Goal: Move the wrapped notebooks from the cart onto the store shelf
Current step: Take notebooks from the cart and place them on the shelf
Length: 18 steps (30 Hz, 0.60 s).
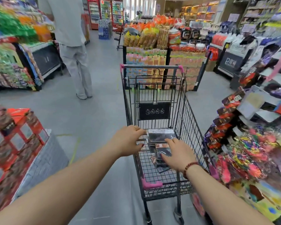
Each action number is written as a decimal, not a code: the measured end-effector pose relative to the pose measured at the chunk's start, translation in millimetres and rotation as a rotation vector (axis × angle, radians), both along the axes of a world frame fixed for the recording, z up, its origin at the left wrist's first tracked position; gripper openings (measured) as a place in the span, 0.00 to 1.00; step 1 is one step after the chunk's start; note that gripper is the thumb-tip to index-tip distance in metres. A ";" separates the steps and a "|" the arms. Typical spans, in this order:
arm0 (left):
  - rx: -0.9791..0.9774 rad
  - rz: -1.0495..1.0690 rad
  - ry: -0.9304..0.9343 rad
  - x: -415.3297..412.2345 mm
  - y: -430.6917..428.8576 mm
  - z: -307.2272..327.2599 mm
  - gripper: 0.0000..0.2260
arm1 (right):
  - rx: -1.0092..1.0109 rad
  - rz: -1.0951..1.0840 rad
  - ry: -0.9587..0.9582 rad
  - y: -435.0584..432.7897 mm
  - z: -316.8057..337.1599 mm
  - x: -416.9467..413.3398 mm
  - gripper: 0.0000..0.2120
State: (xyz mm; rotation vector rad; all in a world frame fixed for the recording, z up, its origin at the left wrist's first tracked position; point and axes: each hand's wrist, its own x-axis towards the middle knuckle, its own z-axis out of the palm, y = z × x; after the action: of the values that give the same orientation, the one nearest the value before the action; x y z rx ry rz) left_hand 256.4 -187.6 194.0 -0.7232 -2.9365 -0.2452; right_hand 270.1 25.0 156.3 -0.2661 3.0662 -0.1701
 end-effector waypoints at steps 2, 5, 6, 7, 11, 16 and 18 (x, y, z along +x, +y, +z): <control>0.007 -0.005 -0.010 -22.8 -7.7 -4.9 0.21 | 0.010 -0.007 -0.001 -7.5 -4.6 -19.9 0.32; 0.024 -0.042 -0.019 -58.8 -20.1 -12.8 0.21 | 0.026 -0.028 0.013 -21.1 -9.6 -47.2 0.31; 0.018 -0.061 -0.019 -70.5 -24.7 -15.4 0.21 | 0.032 -0.042 0.010 -26.9 -11.5 -55.6 0.31; 0.007 -0.084 -0.021 -82.7 -29.9 -18.3 0.21 | 0.040 -0.059 0.007 -33.2 -14.6 -64.0 0.31; -0.019 -0.202 -0.020 -133.4 -55.2 -25.6 0.22 | 0.024 -0.155 -0.002 -64.3 -28.1 -95.0 0.31; -0.027 -0.357 -0.048 -188.6 -82.3 -27.2 0.24 | 0.010 -0.279 -0.016 -98.1 -27.5 -122.9 0.30; -0.020 -0.404 -0.049 -210.4 -86.3 -31.1 0.24 | -0.001 -0.327 -0.023 -106.0 -26.7 -130.8 0.30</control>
State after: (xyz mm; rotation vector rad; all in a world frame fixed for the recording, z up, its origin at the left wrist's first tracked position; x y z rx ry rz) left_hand 46.0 -273.9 162.9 -1.3278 -2.8108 -0.2680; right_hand 139.3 -81.1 129.6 0.2379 3.0640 -0.1866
